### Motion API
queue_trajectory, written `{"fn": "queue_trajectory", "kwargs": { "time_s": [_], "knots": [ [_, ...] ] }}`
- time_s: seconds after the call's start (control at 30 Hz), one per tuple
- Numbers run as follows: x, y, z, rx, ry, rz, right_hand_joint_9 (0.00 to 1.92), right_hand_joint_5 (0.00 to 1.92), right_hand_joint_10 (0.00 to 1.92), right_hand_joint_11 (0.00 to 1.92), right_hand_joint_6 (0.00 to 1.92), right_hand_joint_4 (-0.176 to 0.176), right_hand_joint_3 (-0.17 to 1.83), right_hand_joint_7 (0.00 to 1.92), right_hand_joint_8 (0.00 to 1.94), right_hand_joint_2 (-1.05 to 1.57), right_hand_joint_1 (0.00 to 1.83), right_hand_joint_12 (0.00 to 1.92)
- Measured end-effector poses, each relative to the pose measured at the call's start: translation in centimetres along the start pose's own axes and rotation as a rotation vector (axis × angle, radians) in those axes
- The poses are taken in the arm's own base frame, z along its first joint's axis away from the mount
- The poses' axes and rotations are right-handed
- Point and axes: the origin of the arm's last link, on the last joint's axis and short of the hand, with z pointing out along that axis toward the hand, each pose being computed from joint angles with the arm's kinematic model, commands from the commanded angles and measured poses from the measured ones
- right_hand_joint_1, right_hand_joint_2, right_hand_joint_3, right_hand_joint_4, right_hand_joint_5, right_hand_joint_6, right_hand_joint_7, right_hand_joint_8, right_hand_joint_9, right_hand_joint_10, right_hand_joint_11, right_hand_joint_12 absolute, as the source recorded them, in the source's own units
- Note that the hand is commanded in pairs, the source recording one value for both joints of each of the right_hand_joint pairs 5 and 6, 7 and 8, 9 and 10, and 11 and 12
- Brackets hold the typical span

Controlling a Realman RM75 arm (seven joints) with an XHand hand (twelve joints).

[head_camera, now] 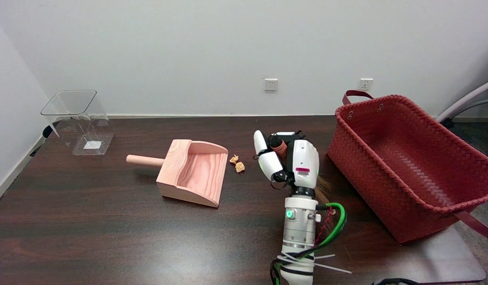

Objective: Sweep the paper balls into the dustpan.

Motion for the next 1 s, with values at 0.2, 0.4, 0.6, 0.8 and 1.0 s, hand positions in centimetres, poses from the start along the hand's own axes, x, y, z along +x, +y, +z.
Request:
{"fn": "queue_trajectory", "kwargs": {
  "time_s": [0.2, 0.4, 0.6, 0.8, 1.0],
  "knots": [
    [-1.1, 0.1, 0.8, -0.03, -0.027, 0.041, 1.92, 1.92, 1.92, 1.92, 1.92, 0.0, 0.11, 1.92, 1.92, 1.57, 0.78, 1.92],
    [-2.2, -0.1, 1.5, -0.052, -0.055, 0.086, 1.92, 1.92, 1.92, 1.92, 1.92, 0.0, 0.1, 1.92, 1.92, 1.57, 0.8, 1.92],
    [-2.7, -0.6, 2.1, -0.053, -0.058, 0.121, 1.92, 1.92, 1.92, 1.92, 1.92, 0.0, 0.06, 1.92, 1.92, 1.57, 0.82, 1.92],
    [-2.4, -2.0, 2.8, -0.022, -0.025, 0.144, 1.92, 1.92, 1.92, 1.92, 1.92, 0.0, 0.11, 1.92, 1.92, 1.57, 0.84, 1.92],
    [-1.4, -3.9, 3.2, 0.02, 0.025, 0.128, 1.92, 1.92, 1.92, 1.92, 1.92, 0.0, 0.15, 1.92, 1.92, 1.57, 0.84, 1.92]
  ]
}}
